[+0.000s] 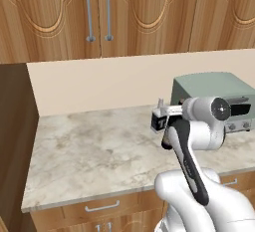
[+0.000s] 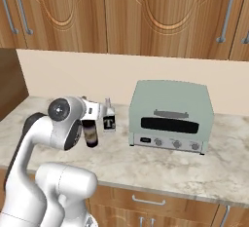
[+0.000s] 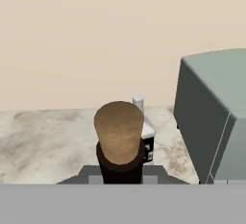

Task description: Move the drinks to the dining counter.

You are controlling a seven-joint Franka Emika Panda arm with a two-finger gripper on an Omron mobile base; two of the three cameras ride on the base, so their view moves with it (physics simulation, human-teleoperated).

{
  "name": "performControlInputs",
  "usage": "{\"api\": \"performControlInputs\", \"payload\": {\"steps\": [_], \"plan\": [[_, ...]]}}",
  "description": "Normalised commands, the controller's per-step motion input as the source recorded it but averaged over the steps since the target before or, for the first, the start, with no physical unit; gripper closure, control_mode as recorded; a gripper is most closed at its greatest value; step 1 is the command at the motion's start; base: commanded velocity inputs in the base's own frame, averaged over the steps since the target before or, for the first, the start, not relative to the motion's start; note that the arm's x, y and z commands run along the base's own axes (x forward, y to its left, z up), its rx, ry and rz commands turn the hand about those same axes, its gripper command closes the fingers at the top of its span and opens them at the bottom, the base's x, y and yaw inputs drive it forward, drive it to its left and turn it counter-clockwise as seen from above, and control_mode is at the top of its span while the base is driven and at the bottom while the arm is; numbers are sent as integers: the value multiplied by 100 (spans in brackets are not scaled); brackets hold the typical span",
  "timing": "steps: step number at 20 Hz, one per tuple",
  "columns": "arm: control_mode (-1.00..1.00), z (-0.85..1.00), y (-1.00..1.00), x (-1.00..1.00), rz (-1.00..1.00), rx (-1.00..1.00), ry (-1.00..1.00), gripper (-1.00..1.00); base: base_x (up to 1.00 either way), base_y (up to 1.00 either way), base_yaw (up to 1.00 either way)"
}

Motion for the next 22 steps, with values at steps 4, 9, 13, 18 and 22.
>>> {"api": "performControlInputs", "payload": {"steps": [4, 9, 13, 18, 22], "plan": [[-100, 59, 10, -33, 0, 0, -1, 100, 0, 0, 0], [-100, 53, 12, -42, 0, 0, 5, 100, 0, 0, 0], [-100, 11, 16, -43, 0, -1, 1, 100, 0, 0, 0], [-100, 4, 2, -37, 0, 0, 0, 100, 0, 0, 0], [-100, 0, 2, -10, 4, 0, 0, 100, 0, 0, 0]]}}
